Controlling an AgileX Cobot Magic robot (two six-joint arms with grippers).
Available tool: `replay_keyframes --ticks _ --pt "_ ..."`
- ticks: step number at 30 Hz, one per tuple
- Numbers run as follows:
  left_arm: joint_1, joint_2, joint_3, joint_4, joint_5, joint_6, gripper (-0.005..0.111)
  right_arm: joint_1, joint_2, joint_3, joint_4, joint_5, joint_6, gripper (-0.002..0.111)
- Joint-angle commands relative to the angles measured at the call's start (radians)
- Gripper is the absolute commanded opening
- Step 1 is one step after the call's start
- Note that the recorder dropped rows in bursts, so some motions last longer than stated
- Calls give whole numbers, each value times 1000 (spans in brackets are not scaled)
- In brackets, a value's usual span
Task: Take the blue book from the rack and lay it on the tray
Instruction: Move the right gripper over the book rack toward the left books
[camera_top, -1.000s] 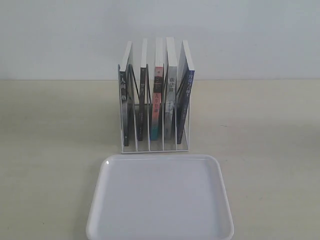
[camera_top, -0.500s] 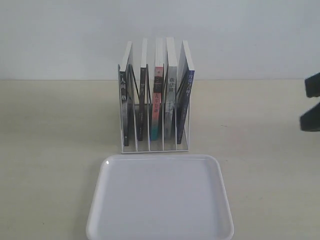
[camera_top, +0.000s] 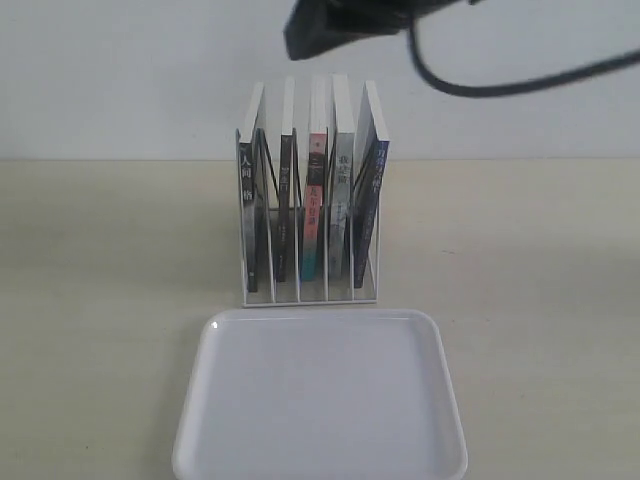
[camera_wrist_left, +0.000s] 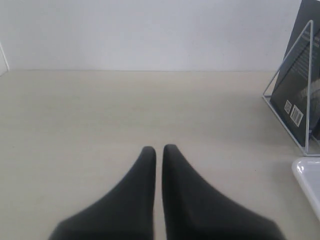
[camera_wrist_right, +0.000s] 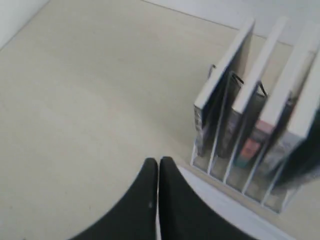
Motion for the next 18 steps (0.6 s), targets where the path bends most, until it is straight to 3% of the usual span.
replay_keyframes --ticks 1,5,8,12,16,18 --pt "0 -3 3 1 -6 -2 4 21 256 -291 -78 70 58 0" --pt "0 -3 3 1 -6 -2 4 21 519 -620 -236 299 119 0" --pt "0 -3 3 1 -6 -2 4 21 615 -739 -329 362 156 0" --pt "0 -3 3 1 -6 -2 4 21 676 -838 -273 362 140 1" --pt "0 -3 3 1 -6 -2 4 21 687 -837 -243 362 109 16" --pt "0 -3 3 1 -6 -2 4 21 689 -837 -244 362 121 31"
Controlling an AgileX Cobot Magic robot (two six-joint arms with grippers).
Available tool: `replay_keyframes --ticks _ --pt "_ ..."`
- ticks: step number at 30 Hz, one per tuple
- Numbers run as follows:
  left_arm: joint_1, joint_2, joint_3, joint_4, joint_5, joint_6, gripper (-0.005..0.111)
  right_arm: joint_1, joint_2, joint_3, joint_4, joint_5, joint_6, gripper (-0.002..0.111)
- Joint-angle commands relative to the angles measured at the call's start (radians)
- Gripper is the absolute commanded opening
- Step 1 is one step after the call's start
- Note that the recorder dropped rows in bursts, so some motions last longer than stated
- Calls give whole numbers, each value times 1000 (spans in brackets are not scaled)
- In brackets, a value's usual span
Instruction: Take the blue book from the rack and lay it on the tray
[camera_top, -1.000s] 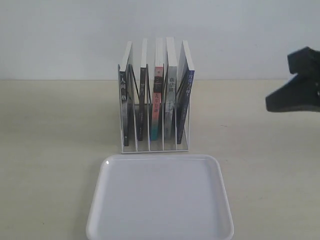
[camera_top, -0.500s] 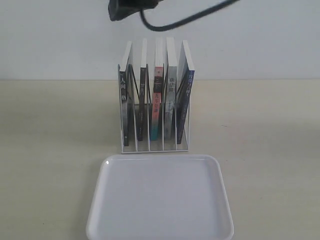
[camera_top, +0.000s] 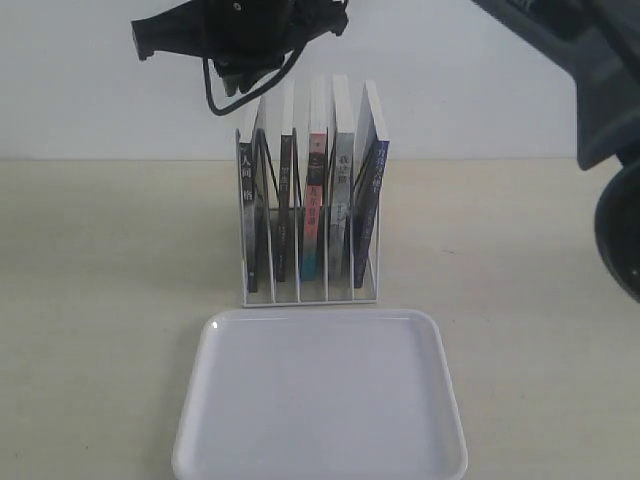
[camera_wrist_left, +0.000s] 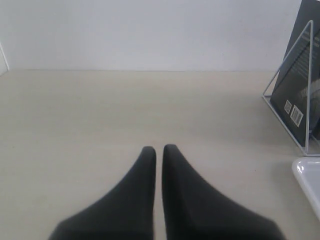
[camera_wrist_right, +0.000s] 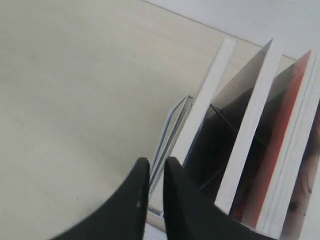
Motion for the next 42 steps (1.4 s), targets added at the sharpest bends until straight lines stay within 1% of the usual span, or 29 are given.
replay_keyframes --ticks 1,3,4,11,16,21,23,27,30,32,40,42 --pt "0 -3 3 1 -6 -2 4 -1 8 -12 4 5 0 38" --pt "0 -3 3 1 -6 -2 4 -1 19 -12 0 5 27 51" --pt "0 -3 3 1 -6 -2 4 -1 24 -12 -3 5 41 54" --pt "0 -3 3 1 -6 -2 4 -2 80 -12 -8 5 69 54" --pt "0 -3 3 1 -8 -2 4 -2 98 -12 -58 5 101 54" --pt "0 -3 3 1 -6 -2 4 -11 108 -12 -52 5 122 53" --pt "0 -3 3 1 -6 -2 4 -12 110 -12 -48 5 122 48" --pt "0 -3 3 1 -6 -2 4 -12 116 -12 -52 0 122 29" --pt "0 -3 3 1 -6 -2 4 -12 116 -12 -47 -6 122 20" --pt "0 -3 3 1 -6 -2 4 -12 116 -12 -47 -10 122 18" --pt "0 -3 3 1 -6 -2 4 -12 112 -12 -63 -35 154 18" --pt "0 -3 3 1 -6 -2 4 -12 110 -14 -67 -35 154 12"
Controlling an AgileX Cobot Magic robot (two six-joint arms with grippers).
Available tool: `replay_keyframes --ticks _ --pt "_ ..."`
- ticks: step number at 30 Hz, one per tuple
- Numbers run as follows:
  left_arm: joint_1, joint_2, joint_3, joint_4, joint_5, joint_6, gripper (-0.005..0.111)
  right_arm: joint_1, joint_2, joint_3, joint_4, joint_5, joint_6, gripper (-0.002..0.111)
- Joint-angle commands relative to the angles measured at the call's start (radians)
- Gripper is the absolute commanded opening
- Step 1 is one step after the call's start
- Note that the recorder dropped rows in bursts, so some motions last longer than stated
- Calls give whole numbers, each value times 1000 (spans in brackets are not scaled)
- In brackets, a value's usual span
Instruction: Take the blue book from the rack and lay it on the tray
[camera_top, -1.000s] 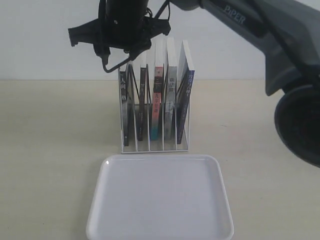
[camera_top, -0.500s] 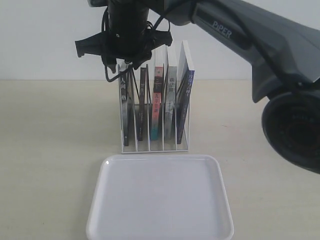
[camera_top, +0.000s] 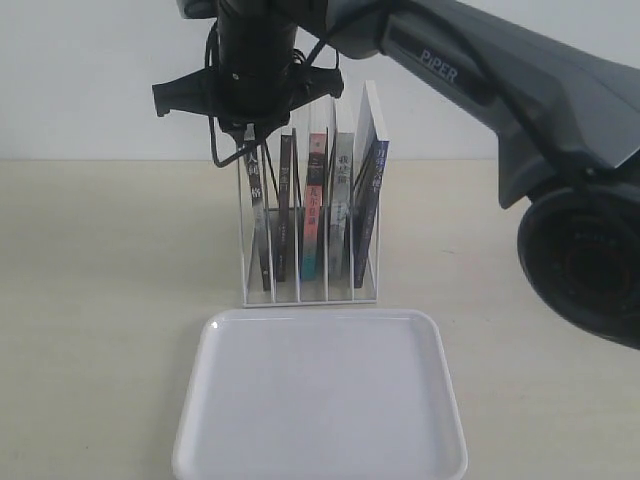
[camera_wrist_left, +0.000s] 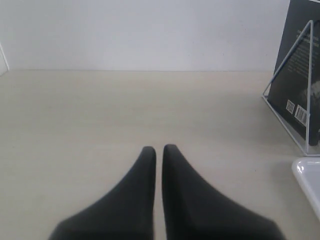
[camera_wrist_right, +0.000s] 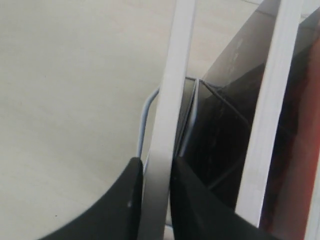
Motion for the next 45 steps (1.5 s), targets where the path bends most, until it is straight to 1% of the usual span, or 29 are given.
replay_keyframes --ticks 1,2,3,17,27,45 --pt "0 -3 3 1 -6 -2 4 -5 -11 -5 -20 -19 13 7" --pt "0 -3 3 1 -6 -2 4 -5 -16 -5 -20 -19 13 0" --pt "0 -3 3 1 -6 -2 4 -5 -17 -5 -22 -21 18 0" --pt "0 -3 3 1 -6 -2 4 -5 -91 -5 -81 -41 102 0" --pt "0 -3 3 1 -6 -2 4 -5 -98 -87 -71 17 94 0" --pt "0 -3 3 1 -6 -2 4 -5 -67 -89 -73 18 80 0"
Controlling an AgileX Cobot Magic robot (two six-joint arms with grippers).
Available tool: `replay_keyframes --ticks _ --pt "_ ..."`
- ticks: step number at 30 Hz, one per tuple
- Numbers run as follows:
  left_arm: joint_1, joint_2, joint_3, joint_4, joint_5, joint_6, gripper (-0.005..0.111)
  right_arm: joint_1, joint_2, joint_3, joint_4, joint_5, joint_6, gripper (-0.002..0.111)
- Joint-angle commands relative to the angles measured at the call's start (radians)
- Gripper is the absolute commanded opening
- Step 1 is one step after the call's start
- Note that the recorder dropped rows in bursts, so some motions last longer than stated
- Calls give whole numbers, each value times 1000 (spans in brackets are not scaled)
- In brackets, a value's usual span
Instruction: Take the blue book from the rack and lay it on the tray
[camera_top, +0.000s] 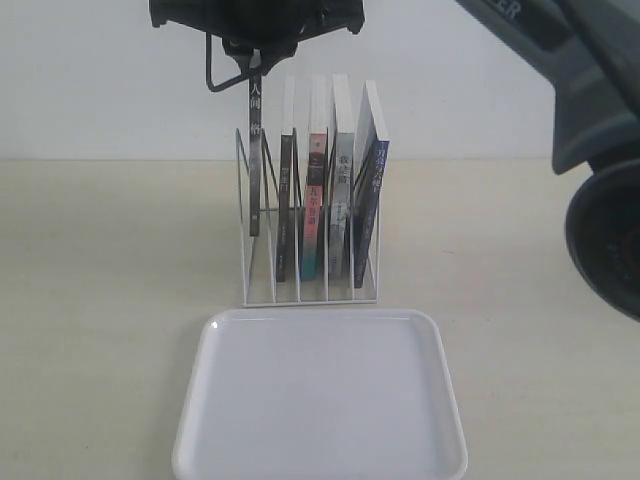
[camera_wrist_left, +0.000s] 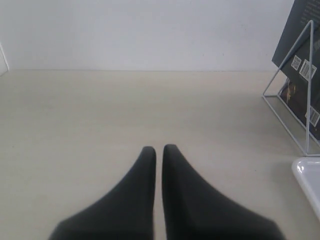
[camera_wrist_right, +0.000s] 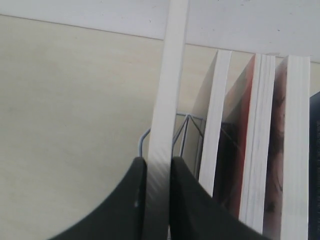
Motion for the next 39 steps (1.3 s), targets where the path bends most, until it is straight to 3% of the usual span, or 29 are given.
replay_keyframes --ticks 1,10,18,21,24,25,32,36,39 --pt "0 -3 3 1 -8 -2 4 -3 21 -10 -18 -15 -12 0" --pt "0 -3 3 1 -8 -2 4 -3 75 -10 -2 -15 -12 0" --pt "0 -3 3 1 -6 -2 4 -3 108 -10 16 -15 -4 17" --pt "0 -3 3 1 -7 -2 4 -3 107 -10 13 -15 -4 30" --pt "0 -3 3 1 -7 -2 4 -3 80 -19 13 -15 -8 60" --pt "0 -3 3 1 -7 -2 4 -3 69 -20 9 -15 -8 62" --pt "0 -3 3 1 -6 -2 4 -3 -59 -29 -29 -15 -55 61" --pt "0 -3 3 1 -6 -2 4 -16 -48 -29 -13 -15 -96 44" --pt "0 -3 3 1 -8 -2 4 -41 -34 -29 34 -15 -102 42"
